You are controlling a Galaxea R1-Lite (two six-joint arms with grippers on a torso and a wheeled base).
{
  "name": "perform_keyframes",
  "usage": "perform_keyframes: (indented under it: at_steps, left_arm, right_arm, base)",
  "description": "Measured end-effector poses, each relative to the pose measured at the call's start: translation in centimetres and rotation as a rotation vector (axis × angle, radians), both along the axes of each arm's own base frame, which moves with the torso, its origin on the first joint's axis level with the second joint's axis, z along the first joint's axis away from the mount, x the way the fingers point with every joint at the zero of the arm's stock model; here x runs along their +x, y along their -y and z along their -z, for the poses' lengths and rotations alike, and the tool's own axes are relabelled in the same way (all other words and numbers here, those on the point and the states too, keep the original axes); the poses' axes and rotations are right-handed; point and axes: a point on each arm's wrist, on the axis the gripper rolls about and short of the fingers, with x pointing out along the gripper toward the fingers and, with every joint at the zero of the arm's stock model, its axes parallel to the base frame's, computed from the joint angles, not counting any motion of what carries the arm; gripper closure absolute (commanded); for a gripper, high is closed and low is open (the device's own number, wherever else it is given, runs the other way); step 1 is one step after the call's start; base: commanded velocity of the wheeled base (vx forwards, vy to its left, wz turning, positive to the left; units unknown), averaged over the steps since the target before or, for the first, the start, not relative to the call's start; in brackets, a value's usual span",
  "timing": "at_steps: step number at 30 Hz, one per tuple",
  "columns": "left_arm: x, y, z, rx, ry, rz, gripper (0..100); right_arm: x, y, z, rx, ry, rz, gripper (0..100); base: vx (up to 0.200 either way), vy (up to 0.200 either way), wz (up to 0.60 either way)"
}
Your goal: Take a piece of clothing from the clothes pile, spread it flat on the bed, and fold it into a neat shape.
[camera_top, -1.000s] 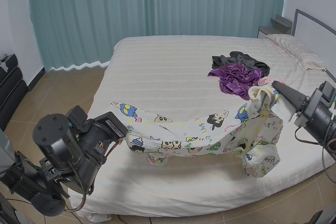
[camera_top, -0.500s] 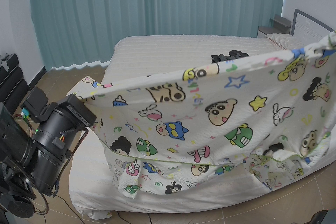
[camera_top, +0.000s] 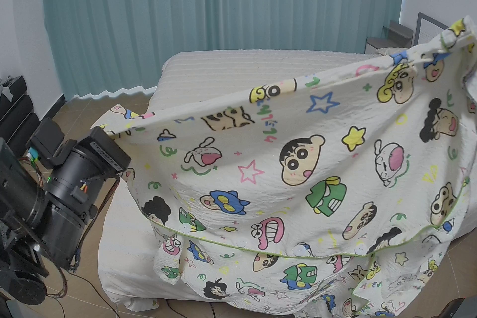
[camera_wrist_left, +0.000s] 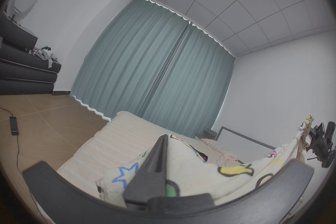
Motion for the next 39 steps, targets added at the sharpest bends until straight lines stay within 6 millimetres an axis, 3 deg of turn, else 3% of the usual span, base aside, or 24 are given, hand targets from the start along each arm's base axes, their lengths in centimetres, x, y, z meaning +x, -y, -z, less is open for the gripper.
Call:
perform_keyframes:
  at_steps: [14, 19, 28, 33, 39]
  left_arm:
    - [7.4, 1.9, 2.5, -0.011, -0.08, -0.092, 100]
    - [9.0, 2.4, 4.1, -0.018, -0.119, -0.104, 100]
    - [11.6, 2.9, 7.9, -0.034, -0.216, -0.132, 100]
    - [12.2, 3.1, 9.0, -0.054, -0.242, -0.13, 100]
    - [13.2, 2.9, 9.5, -0.059, -0.247, -0.134, 100]
  right_arm:
    - [9.8, 0.4, 4.4, -0.047, -0.135, 0.147, 100]
    - [12.9, 0.8, 6.5, -0.048, -0.163, 0.182, 100]
    - [17.1, 0.7, 10.4, -0.058, -0.238, 0.206, 100]
    - [18.7, 0.8, 12.0, -0.061, -0.268, 0.216, 100]
    - [20.0, 0.8, 13.3, -0.067, -0.303, 0.221, 100]
  base:
    - [0.0, 0.0, 0.0]
    - [0.0, 0.0, 0.0]
    - [0.0, 0.0, 0.0]
    - [0.0, 0.0, 0.0]
    - [0.2, 0.0, 0.0]
